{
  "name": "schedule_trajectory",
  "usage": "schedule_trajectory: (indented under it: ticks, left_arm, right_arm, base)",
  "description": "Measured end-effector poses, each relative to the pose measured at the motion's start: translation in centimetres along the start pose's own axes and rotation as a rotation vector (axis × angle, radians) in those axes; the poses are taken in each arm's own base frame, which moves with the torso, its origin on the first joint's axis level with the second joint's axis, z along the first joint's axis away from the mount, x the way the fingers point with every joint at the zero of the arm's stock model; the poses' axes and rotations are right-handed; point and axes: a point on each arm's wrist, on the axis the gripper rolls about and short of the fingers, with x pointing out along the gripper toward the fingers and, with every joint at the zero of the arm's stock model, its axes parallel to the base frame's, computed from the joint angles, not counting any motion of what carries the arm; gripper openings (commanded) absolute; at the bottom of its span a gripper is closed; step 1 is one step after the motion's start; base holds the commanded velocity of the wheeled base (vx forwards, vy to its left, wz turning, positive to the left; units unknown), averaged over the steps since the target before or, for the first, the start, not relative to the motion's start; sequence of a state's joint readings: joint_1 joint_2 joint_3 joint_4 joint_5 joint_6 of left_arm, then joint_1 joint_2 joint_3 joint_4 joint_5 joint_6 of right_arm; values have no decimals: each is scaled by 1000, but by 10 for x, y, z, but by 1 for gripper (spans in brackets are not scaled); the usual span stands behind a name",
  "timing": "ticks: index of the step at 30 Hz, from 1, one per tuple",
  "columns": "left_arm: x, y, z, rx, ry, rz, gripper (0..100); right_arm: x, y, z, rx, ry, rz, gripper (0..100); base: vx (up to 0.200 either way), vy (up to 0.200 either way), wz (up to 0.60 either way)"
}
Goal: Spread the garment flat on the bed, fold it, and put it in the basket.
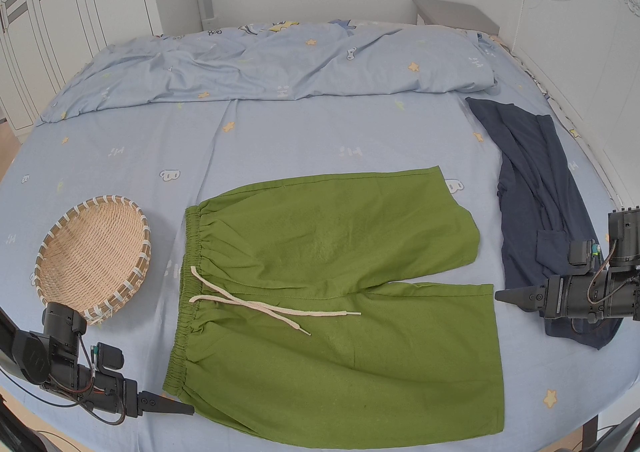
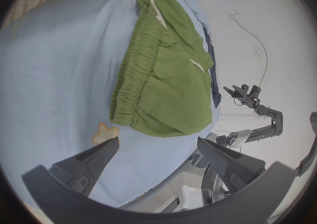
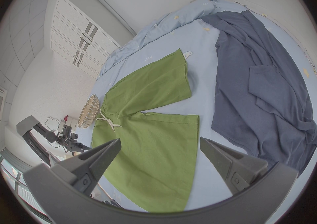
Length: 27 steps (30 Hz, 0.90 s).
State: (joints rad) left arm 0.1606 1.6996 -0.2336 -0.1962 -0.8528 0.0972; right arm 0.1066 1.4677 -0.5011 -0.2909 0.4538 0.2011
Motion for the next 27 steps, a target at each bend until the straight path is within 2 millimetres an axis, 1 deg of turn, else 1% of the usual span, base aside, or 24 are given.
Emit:
schedule_trajectory:
  ticks: [7, 18, 27]
  left_arm:
    - [6, 9, 3, -50, 12, 1, 100]
    - [13, 16, 26, -41, -57, -2, 100]
    - [19, 23, 31, -37, -66, -3, 100]
  right_arm:
    - [-1, 1, -1, -4, -1, 4, 100]
    - [0, 1, 0, -16, -26, 8, 100]
    - [1, 0, -2, -15, -22, 7, 100]
  base:
    - [0, 0, 0]
    - [0, 0, 0]
    - [0, 0, 0]
